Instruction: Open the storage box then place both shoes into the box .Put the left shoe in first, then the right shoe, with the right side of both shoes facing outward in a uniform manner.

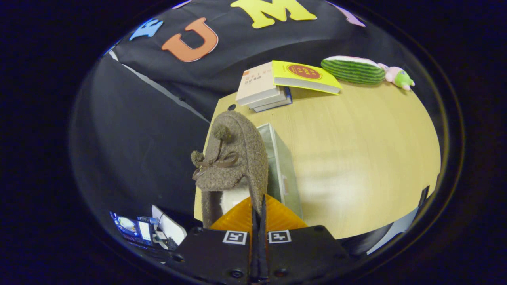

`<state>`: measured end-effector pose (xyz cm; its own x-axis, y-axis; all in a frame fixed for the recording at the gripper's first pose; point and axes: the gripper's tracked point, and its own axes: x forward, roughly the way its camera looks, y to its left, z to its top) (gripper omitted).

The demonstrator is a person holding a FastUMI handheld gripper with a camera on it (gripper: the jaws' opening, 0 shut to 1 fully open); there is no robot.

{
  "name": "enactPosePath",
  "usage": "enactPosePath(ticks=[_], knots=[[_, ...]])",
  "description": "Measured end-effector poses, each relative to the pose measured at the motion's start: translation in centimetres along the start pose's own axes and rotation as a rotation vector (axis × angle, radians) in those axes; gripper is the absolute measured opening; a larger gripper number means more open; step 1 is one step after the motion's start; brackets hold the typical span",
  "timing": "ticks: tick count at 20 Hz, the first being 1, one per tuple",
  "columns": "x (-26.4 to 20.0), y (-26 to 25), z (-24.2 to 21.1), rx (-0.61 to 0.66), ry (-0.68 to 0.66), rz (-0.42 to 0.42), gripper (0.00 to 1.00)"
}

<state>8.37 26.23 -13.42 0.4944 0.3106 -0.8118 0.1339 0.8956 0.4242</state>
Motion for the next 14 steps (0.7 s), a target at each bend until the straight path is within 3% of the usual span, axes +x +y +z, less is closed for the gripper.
enactPosePath(ticks=[2, 9, 11, 13, 14], knots=[[1.3, -0.6, -0.2, 0.032, 0.009, -0.045, 0.06], [3.2, -1.1, -0.9, 0.039, -0.013, -0.082, 0.11], [3.3, -0.6, -1.4, 0.053, -0.007, -0.053, 0.13], [2.7, -0.3, -1.3, 0.023, -0.020, -0.036, 0.19], [2.2, -0.1, -1.1, 0.002, -0.033, -0.030, 0.37]])
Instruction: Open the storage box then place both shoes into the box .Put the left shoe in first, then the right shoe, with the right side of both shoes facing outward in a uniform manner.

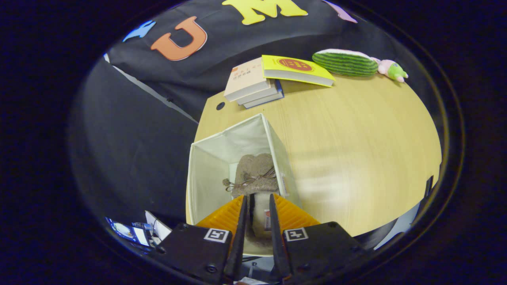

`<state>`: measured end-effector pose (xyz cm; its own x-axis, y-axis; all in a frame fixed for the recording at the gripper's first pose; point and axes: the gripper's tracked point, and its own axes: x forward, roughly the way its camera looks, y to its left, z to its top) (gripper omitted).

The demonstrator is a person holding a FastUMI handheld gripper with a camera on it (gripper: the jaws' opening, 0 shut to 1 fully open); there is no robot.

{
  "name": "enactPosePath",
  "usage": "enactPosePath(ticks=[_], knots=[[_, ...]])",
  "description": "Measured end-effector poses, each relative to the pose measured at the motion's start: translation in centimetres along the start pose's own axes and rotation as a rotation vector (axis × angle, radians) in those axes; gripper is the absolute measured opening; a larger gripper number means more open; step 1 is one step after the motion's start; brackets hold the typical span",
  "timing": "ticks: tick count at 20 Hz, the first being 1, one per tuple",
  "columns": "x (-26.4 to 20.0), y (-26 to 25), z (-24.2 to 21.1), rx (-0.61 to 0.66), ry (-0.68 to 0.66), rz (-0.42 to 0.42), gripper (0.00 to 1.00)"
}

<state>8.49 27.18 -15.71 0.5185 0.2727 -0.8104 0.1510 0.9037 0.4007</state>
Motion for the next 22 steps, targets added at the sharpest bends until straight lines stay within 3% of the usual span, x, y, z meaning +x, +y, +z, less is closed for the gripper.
enactPosePath(ticks=[2, 3, 5, 8, 15, 17, 18, 22], knots=[[-1.3, 1.0, 0.8, -0.077, -0.063, 0.036, 0.52], [-2.0, 1.0, 1.7, -0.136, -0.126, 0.034, 0.52], [-3.9, 1.2, 3.8, -0.248, -0.263, 0.022, 0.63], [-7.2, 0.6, 5.4, -0.303, -0.421, 0.004, 0.79], [-18.1, -5.4, 9.3, -0.389, -0.851, -0.119, 0.81], [-21.5, -6.9, 9.5, -0.397, -0.983, -0.143, 0.95], [-22.8, -7.7, 9.5, -0.396, -1.028, -0.150, 1.00], [-26.1, -11.8, 8.6, -0.356, -1.091, -0.171, 1.00]])
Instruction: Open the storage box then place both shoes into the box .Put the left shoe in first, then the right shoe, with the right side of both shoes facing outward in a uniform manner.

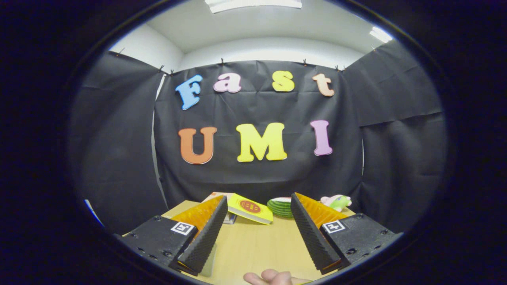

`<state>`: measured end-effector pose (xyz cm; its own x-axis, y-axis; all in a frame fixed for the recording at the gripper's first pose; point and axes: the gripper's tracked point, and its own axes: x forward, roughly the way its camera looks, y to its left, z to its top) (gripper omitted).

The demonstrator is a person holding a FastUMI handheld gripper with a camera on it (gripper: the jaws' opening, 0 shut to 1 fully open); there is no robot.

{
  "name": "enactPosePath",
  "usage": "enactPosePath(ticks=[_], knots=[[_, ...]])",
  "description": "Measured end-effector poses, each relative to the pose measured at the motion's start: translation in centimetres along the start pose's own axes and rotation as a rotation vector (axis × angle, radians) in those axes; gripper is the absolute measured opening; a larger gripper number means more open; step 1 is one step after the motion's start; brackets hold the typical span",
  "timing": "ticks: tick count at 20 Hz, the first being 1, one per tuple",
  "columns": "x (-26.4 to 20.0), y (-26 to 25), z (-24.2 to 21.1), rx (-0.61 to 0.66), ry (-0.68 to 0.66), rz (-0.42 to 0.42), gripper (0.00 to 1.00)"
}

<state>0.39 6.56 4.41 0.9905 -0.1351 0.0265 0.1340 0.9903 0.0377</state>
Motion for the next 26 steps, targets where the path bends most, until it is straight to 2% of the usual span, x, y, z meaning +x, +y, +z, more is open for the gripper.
enactPosePath(ticks=[4, 8, 12, 15, 17, 23, 26], knots=[[-2.4, -3.3, -1.6, 0.020, 0.007, -0.006, 1.00], [-4.3, -6.7, -3.6, -0.009, 0.005, -0.064, 1.00], [-5.6, -7.3, -4.0, -0.010, 0.002, -0.054, 1.00], [-5.4, -7.8, -3.0, -0.062, -0.049, -0.074, 1.00], [-5.3, -7.3, -2.8, -0.043, -0.047, -0.055, 1.00], [-4.6, -8.1, -2.4, -0.036, -0.058, -0.091, 1.00], [-4.7, -7.3, -2.1, -0.021, -0.068, -0.079, 1.00]])
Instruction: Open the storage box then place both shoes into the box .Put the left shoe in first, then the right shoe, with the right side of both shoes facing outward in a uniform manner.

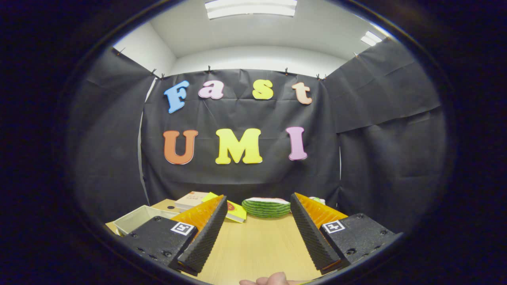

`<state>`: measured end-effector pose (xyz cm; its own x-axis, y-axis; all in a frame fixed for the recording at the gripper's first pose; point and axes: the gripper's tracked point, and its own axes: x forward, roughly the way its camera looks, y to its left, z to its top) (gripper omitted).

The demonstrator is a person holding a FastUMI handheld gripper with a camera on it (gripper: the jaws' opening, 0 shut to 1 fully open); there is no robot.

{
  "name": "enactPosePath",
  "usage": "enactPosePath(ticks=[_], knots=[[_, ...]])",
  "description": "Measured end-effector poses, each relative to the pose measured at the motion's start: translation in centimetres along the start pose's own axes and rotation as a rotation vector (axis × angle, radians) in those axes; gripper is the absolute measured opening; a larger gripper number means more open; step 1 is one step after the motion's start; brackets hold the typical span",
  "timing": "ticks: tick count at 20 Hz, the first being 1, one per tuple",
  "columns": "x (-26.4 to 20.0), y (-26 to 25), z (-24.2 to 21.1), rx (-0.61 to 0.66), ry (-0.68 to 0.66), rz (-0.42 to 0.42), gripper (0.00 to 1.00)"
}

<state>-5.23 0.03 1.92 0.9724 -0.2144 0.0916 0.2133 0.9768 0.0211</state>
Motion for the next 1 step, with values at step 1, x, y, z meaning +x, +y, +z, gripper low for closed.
enactPosePath(ticks=[1], knots=[[-0.01, 0.01, -0.07, 0.006, 0.003, 0.004, 1.00]])
